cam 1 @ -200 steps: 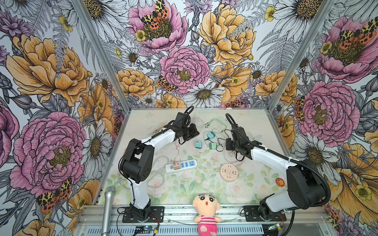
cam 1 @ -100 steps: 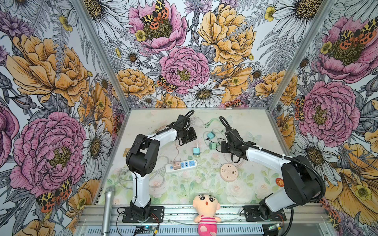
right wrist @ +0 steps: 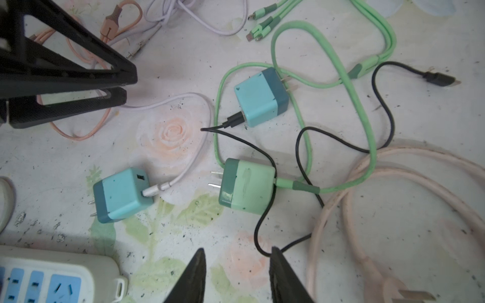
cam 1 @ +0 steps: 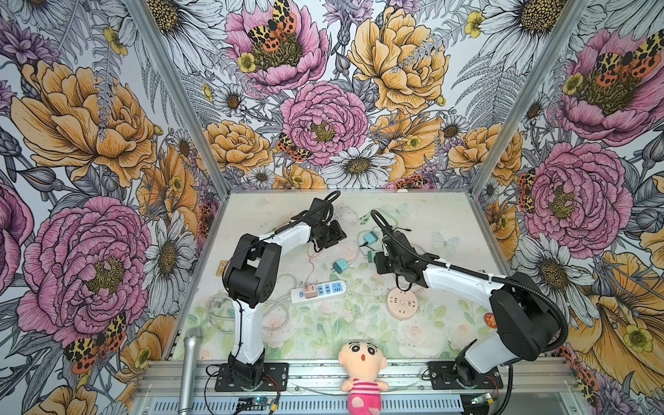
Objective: Insert the plug
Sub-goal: 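Lower the left gripper and close it on the teal charger with white cable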
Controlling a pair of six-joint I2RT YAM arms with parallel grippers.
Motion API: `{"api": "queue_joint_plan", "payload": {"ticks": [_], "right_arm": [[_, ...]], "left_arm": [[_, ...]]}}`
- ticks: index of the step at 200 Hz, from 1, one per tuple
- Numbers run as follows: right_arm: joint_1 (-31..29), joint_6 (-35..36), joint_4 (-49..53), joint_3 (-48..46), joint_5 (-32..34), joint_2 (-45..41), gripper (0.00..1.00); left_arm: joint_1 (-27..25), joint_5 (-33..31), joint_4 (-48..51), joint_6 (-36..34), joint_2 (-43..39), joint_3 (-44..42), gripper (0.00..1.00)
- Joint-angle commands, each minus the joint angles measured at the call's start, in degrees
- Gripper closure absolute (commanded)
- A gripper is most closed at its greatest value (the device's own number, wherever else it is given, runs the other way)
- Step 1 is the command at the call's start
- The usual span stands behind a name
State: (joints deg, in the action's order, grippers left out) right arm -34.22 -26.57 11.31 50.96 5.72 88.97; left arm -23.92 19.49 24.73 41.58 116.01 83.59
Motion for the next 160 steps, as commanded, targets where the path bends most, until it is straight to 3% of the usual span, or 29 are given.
{"api": "queue_joint_plan", "payload": {"ticks": [1,30,102,133,160], "right_arm": [[-0.2,-0.8,-1.6,1.4,0.4,0.1,0.58],[-0.2,-0.5,-1.5,1.3,1.2,-0.6,0.58],[0.0,-0.7,-1.5,1.2,1.8,-0.3,0.58],[0.0,-0.9,-1.5,0.9,1.3,-0.3,0.58],[0.2,-0.7,-1.5,-0.2,1.4,-1.9,0.57]], "left_arm": [[0.4,-1.4,2.2,-2.8,0.2,1.6,0.50],[0.5,-0.5,2.5,-6.8,-2.2,-0.1,0.50],[-0.9,-2.6,14.3,-31.9,-11.0,-3.7,0.46],[-2.6,-3.7,15.8,-35.7,-10.5,-3.6,0.45],[-5.7,-8.9,16.6,-38.3,-8.9,-3.3,0.45]]}}
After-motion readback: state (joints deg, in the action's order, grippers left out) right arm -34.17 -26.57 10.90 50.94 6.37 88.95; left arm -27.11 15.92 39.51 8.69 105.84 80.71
